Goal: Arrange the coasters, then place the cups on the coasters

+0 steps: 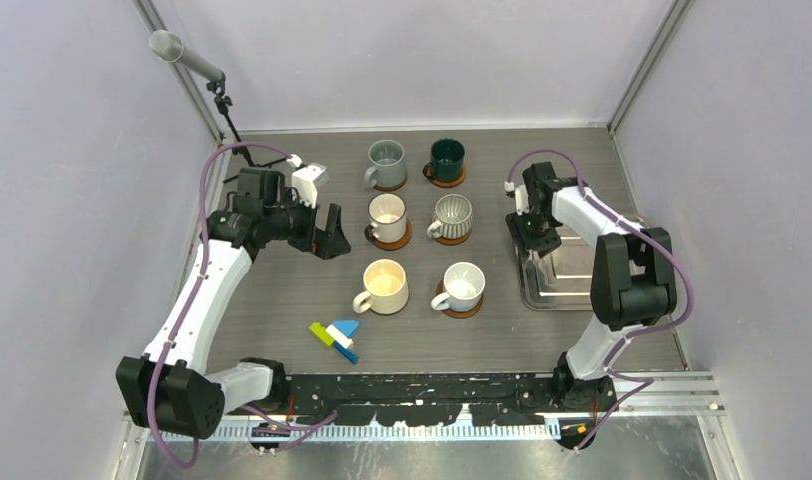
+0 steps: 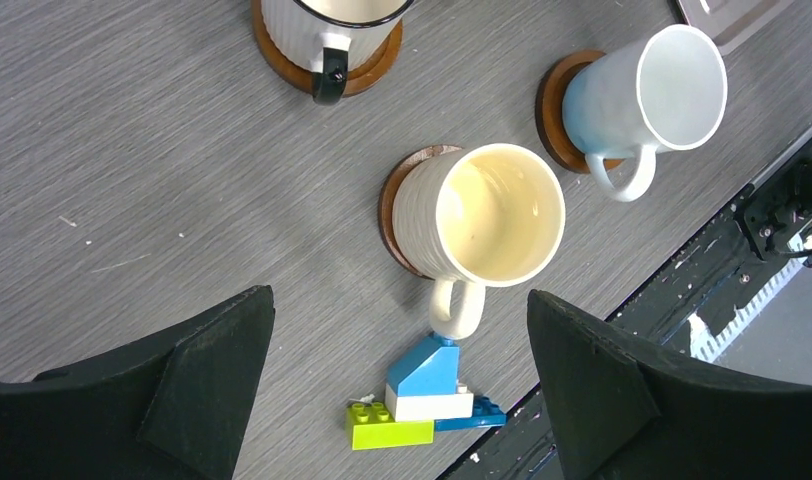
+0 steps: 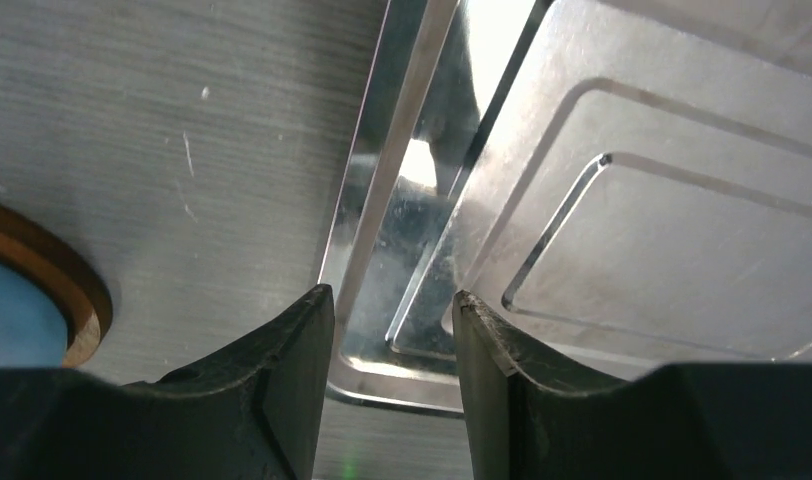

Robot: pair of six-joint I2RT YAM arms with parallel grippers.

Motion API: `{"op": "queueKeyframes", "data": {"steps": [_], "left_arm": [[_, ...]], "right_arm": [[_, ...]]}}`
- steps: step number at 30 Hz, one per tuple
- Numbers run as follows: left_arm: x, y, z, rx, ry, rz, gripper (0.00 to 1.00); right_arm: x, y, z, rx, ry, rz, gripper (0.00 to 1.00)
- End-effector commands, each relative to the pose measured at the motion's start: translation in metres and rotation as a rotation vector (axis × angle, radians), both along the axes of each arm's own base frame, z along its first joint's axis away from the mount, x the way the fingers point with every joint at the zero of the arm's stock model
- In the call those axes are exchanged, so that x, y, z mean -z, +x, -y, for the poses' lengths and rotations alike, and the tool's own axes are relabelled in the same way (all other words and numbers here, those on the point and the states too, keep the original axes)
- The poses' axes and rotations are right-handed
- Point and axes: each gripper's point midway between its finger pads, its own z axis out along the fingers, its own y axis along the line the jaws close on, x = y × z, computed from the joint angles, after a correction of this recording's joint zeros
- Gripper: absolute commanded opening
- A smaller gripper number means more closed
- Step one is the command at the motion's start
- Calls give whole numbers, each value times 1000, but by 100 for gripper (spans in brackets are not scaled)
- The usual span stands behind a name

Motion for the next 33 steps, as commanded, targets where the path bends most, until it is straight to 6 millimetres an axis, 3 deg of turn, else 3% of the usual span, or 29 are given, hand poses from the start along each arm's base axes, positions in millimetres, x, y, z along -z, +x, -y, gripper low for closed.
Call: {"op": "queueKeyframes", "data": {"steps": [1, 10, 15, 19, 24, 29, 33], "left_arm": [[-13, 3, 4, 9, -37, 58, 100], [-13, 3, 5, 6, -46, 55, 100], [-12, 4, 4, 4, -38, 58, 100], [-12, 5, 4, 5, -39, 56, 100], [-11, 6, 4, 4, -37, 53, 100], [-11, 6, 4, 2, -35, 48, 100], [-11, 7, 4, -2, -34, 41, 100]], "right_arm": [[11, 17, -9, 20, -7, 44, 52], [43, 22, -10, -5, -75, 5, 46], [53, 19, -10, -77, -81, -29, 32], [56, 15, -8, -189, -84, -61, 18], [55, 9, -4, -334, -94, -90, 11], [49, -12, -9, -541, -32, -130, 2], [45, -32, -2, -733, -32, -152, 0]]}}
